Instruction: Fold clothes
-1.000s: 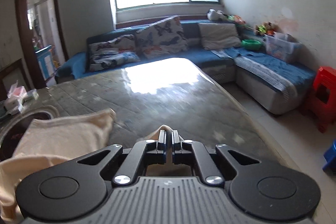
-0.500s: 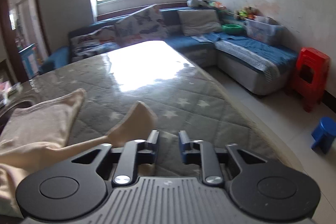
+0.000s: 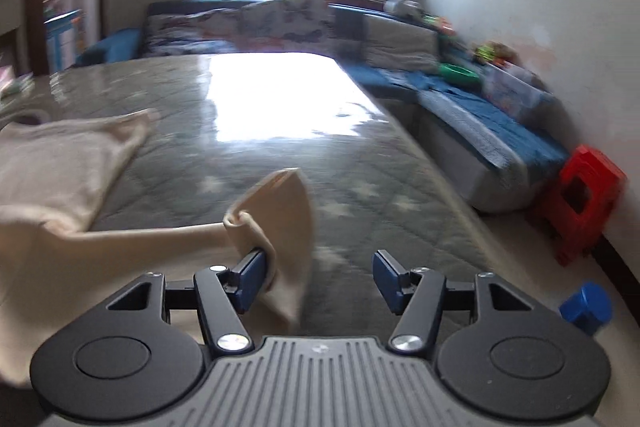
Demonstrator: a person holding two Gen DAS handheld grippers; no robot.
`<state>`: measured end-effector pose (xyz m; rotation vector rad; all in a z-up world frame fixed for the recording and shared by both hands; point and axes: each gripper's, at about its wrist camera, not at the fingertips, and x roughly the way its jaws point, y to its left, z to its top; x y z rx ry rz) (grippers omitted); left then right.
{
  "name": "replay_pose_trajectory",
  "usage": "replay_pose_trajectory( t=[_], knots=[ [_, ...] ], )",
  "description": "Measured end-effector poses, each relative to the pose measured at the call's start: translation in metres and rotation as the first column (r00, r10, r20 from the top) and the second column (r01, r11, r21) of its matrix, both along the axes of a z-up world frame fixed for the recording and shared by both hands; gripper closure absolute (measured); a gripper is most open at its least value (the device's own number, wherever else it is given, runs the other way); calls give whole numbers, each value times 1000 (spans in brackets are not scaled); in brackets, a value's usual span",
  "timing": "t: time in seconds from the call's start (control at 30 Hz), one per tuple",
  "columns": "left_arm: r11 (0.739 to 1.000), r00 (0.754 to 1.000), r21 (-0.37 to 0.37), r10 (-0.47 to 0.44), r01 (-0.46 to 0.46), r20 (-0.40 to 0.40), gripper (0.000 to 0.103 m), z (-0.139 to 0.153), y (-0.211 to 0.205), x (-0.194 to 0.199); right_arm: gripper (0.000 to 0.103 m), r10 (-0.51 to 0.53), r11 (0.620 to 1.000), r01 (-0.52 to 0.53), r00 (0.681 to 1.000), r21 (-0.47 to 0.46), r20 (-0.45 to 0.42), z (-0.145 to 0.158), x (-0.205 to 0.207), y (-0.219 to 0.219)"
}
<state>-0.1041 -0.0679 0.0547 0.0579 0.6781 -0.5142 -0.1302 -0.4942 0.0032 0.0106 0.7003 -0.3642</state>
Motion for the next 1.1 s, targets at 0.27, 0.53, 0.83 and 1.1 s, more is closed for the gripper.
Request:
replay_pose_trajectory(
  t=[0.27,0.53,0.83,1.1],
  knots=[
    [988,990,54,-142,142,4,65,-18,-53,14,44,-124,992,123,991,21,55,15,-32,-25],
    [991,992,61,-118,121,-44,99,-32,-58,20,38,83,993,-88,994,78,67,16,-30,10],
    [996,996,-1,-90,90,-29,101,-13,-42,5,31,116,990,-116,993,80,4,-1,-20,25],
    [998,993,-38,-48,44,-110,101,-22,-20,-10,21,115,986,-116,993,120,19,-9,-22,13]
  ],
)
